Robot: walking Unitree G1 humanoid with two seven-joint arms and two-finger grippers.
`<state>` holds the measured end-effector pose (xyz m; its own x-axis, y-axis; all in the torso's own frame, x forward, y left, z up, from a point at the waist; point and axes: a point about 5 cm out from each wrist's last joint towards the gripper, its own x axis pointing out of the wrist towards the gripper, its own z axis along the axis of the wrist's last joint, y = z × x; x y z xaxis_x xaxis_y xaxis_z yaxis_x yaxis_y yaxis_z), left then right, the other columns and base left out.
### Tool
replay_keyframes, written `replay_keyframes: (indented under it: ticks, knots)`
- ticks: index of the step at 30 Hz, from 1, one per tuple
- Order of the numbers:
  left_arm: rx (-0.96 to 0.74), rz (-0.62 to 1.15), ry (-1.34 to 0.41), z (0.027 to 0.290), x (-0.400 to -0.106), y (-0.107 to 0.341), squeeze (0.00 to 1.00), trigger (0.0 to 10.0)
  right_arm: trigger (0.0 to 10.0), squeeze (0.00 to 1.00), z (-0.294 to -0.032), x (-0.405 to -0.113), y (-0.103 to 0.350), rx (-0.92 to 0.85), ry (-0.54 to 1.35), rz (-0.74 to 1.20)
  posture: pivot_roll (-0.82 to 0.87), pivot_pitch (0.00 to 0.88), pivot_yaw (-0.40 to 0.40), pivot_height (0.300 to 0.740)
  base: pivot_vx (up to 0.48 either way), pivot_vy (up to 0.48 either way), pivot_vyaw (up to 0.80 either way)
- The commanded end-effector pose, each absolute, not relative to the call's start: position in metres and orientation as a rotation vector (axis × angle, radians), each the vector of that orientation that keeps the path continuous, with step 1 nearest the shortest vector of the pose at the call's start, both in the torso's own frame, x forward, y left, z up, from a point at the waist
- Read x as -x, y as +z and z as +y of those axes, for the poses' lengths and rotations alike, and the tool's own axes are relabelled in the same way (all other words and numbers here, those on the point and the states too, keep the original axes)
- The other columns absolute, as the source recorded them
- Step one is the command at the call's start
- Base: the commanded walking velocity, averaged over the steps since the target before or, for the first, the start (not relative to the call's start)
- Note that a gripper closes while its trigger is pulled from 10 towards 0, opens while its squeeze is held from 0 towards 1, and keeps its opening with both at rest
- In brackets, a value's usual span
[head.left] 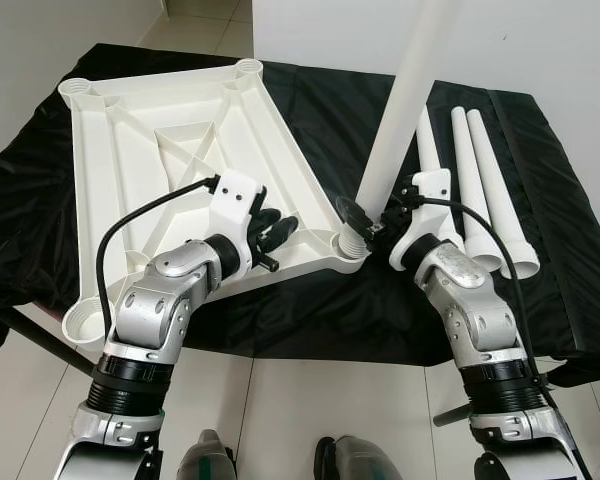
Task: Building children table
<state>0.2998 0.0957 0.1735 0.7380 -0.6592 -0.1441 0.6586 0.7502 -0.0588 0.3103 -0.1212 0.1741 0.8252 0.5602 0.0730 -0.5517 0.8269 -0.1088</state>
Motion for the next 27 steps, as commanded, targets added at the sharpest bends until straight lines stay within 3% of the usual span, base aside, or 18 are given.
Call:
replay_keyframes:
  ticks: [1,14,27]
  knots:
    - [-0.009,0.159,-0.625,0.101,-0.302,0.175,0.0,10.0,10.0,0.0,-0.118,-0.309,0.168,0.103,0.608,-0.097,0.01,0.04,-0.042,0.74,0.0,0.0,0.0]
    - [-0.005,0.154,-0.611,0.104,-0.3,0.178,0.0,10.0,10.0,0.0,-0.118,-0.303,0.158,0.212,0.637,-0.102,0.01,0.048,-0.044,0.74,0.0,0.0,0.0]
    - [-0.006,0.151,-0.622,0.102,-0.301,0.181,0.0,10.0,10.0,0.0,-0.134,-0.319,0.152,0.018,0.498,-0.008,0.0,0.049,-0.031,0.74,0.0,0.0,0.0]
